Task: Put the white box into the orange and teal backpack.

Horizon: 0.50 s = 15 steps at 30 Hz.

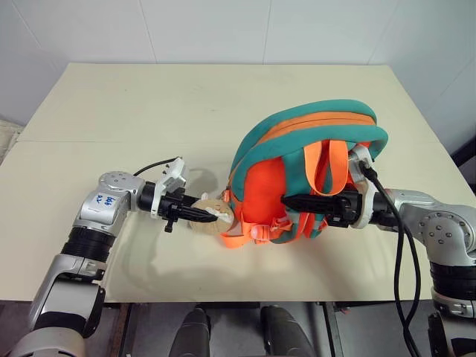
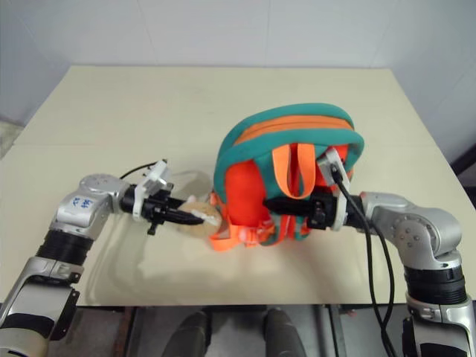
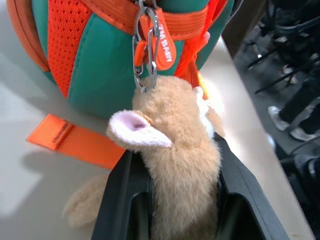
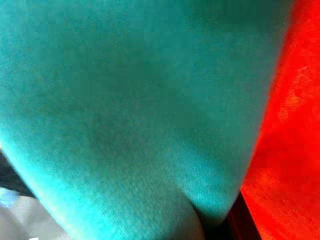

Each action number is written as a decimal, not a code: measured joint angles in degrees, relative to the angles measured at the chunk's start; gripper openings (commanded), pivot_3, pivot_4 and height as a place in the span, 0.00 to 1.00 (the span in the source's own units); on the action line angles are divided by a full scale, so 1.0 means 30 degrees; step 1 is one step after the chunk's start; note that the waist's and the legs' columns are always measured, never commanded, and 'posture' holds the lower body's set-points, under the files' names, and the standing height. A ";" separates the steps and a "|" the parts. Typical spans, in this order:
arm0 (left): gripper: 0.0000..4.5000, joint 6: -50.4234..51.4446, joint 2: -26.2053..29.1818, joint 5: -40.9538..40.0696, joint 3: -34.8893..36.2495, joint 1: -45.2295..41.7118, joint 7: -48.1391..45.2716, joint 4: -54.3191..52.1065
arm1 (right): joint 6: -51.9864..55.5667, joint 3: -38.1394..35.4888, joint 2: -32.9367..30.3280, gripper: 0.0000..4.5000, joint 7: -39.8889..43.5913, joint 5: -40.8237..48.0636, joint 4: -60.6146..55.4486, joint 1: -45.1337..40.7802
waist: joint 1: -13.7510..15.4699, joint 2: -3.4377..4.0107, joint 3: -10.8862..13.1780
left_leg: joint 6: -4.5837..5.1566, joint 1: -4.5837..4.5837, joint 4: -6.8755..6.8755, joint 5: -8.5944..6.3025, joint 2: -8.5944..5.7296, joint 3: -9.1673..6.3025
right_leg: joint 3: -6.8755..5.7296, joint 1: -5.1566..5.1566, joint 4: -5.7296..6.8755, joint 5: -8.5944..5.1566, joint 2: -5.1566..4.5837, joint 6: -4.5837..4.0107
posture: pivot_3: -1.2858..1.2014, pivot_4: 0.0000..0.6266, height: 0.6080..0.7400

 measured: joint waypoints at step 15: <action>1.00 -0.0392 0.0184 -0.1657 0.3498 0.1229 0.2333 -0.4453 | -0.4832 -0.1432 -0.0499 0.90 -0.1394 -0.2744 -0.3134 0.2593 | 0.0127 0.0000 0.0001 | -0.0002 -0.0014 -0.0027 0.0005 -0.0007 -0.0001 | -0.0001 -0.0006 -0.0032 0.0004 -0.0010 -0.0002 | 0.52 0.24 1.00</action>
